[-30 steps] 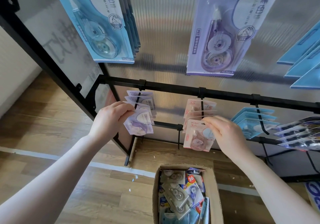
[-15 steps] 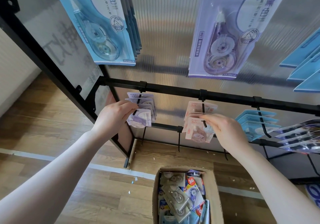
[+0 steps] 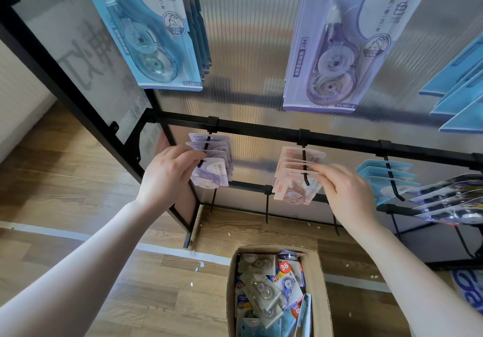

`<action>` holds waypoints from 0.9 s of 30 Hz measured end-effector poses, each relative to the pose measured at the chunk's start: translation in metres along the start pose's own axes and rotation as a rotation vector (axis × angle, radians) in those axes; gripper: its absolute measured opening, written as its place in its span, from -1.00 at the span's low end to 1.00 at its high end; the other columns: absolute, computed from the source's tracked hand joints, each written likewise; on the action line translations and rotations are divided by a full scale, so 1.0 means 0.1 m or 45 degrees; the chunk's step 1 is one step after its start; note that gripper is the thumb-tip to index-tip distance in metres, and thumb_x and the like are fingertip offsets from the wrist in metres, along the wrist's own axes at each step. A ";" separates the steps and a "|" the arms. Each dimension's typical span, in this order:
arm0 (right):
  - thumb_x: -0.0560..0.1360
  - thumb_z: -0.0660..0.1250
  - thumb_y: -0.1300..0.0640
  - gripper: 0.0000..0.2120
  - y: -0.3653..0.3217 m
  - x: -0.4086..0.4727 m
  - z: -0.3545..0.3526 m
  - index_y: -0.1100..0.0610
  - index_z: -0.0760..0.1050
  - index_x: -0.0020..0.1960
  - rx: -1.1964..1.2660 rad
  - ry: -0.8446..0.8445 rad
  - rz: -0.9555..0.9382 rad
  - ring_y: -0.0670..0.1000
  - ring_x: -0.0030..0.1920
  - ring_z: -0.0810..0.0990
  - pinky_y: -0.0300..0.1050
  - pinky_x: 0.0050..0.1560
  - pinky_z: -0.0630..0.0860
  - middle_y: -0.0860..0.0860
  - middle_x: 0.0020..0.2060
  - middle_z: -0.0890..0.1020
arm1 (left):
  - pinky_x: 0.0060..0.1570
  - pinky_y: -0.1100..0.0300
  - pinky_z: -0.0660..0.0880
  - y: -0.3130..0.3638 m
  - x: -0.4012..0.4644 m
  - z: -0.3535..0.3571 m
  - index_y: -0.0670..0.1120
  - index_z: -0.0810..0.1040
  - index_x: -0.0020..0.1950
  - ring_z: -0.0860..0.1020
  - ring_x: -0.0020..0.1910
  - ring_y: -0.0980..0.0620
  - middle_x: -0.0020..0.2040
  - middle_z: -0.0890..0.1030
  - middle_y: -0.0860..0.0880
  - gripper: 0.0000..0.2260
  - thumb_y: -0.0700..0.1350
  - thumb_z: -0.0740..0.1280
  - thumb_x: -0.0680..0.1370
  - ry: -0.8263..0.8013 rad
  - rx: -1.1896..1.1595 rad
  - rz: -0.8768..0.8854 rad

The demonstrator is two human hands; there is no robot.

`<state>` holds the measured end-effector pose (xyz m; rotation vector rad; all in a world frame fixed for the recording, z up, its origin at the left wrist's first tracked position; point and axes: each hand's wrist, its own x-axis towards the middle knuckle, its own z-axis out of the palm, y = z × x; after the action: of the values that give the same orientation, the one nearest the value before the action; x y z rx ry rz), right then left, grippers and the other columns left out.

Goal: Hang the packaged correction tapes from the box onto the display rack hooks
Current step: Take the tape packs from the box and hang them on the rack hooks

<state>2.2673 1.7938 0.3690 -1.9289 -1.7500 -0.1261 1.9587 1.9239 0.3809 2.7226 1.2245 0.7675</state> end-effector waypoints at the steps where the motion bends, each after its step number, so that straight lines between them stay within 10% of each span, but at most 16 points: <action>1: 0.40 0.41 0.33 -0.75 0.01 -0.02 -0.01 0.23 0.60 0.08 -0.017 0.010 0.005 0.18 -0.11 0.64 -0.05 -0.19 0.54 0.16 -0.08 0.66 | -0.20 0.05 0.49 0.01 -0.02 0.01 -0.19 0.61 0.03 0.57 -0.13 -0.17 -0.08 0.61 -0.13 -0.74 -0.13 0.16 0.54 0.015 0.011 -0.014; 13: 0.45 0.39 0.22 -0.49 -0.01 -0.38 -0.02 0.27 0.35 0.37 -0.086 -0.135 0.261 0.20 0.28 0.45 0.06 0.20 0.39 0.21 0.29 0.46 | 0.32 -0.05 0.30 0.18 -0.43 0.07 -0.14 0.40 0.37 0.32 0.39 -0.14 0.37 0.40 -0.16 -0.58 -0.03 0.20 0.53 -0.027 0.072 -0.150; 27: 0.56 0.23 0.06 -0.48 0.41 -0.96 -0.14 0.13 0.20 0.47 0.028 -0.409 0.281 0.03 0.43 0.26 -0.10 0.36 0.25 0.05 0.44 0.28 | 0.36 0.14 0.14 1.06 -0.98 0.39 -0.14 0.39 0.38 0.27 0.42 -0.07 0.40 0.38 -0.12 -0.48 0.12 0.12 0.52 -0.176 0.137 -0.327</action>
<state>2.2948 1.7003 0.3284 -2.2055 -1.7043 0.2968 1.9944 1.7871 0.3321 2.5722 1.5816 0.4902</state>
